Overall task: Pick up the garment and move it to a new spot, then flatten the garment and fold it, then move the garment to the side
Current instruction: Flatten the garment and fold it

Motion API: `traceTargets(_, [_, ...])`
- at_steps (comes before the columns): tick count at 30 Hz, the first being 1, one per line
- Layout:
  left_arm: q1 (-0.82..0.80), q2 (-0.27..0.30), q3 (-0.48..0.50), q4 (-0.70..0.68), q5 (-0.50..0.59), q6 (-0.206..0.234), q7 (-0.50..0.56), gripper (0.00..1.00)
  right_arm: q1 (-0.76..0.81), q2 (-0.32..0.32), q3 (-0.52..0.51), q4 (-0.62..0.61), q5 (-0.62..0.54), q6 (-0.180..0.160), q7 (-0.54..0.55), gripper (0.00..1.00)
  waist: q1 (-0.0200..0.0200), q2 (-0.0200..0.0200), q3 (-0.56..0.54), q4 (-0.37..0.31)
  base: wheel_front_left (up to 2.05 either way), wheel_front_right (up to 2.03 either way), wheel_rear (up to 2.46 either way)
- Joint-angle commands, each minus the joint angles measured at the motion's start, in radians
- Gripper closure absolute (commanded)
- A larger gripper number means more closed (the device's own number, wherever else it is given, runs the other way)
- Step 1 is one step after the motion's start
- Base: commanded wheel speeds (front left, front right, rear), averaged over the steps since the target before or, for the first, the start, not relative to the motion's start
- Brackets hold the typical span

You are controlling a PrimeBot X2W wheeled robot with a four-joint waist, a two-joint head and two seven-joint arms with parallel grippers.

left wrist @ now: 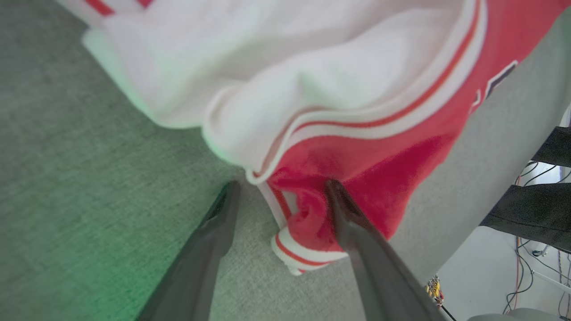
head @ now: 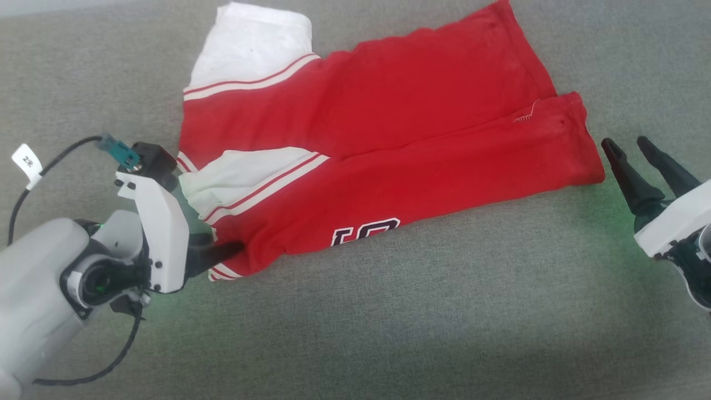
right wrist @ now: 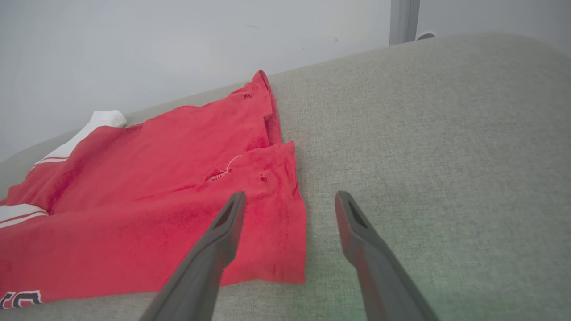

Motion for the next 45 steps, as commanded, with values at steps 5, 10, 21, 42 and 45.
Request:
traceTargets(5, [0.046, -0.070, -0.032, 0.036, -0.053, -0.026, 0.053, 0.62, -0.026, -0.023, 0.009, -0.026, -0.035, -0.002, 0.025, 0.00, 0.0000, -0.0001, 0.030, -0.013, 0.00, 0.00, 0.00])
traceTargets(10, [0.042, -0.082, -0.024, 0.042, -0.067, -0.056, 0.049, 1.00, -0.041, -0.068, 0.057, -0.066, -0.088, -0.002, 0.113, 0.00, 0.0000, -0.0001, 0.038, -0.006, 0.00, 0.00, 0.00])
traceTargets(21, [0.003, -0.132, -0.020, 0.053, -0.011, -0.101, -0.013, 1.00, -0.097, -0.189, 0.159, -0.160, -0.117, -0.002, 0.429, 0.00, 0.0000, -0.0001, 0.048, 0.052, 0.00, 0.00, 0.00])
traceTargets(42, [-0.017, -0.191, -0.029, 0.092, 0.033, -0.127, -0.079, 1.00, -0.143, -0.160, 0.192, -0.048, -0.097, -0.002, 0.633, 1.00, 0.0000, -0.0001, 0.052, 0.097, 0.00, 0.00, 0.00])
traceTargets(45, [-0.006, -0.172, -0.025, 0.089, 0.027, -0.129, -0.090, 1.00, -0.134, -0.169, 0.199, -0.067, -0.105, -0.002, 0.625, 1.00, 0.0000, -0.0001, 0.026, 0.090, 0.00, 0.00, 0.00])
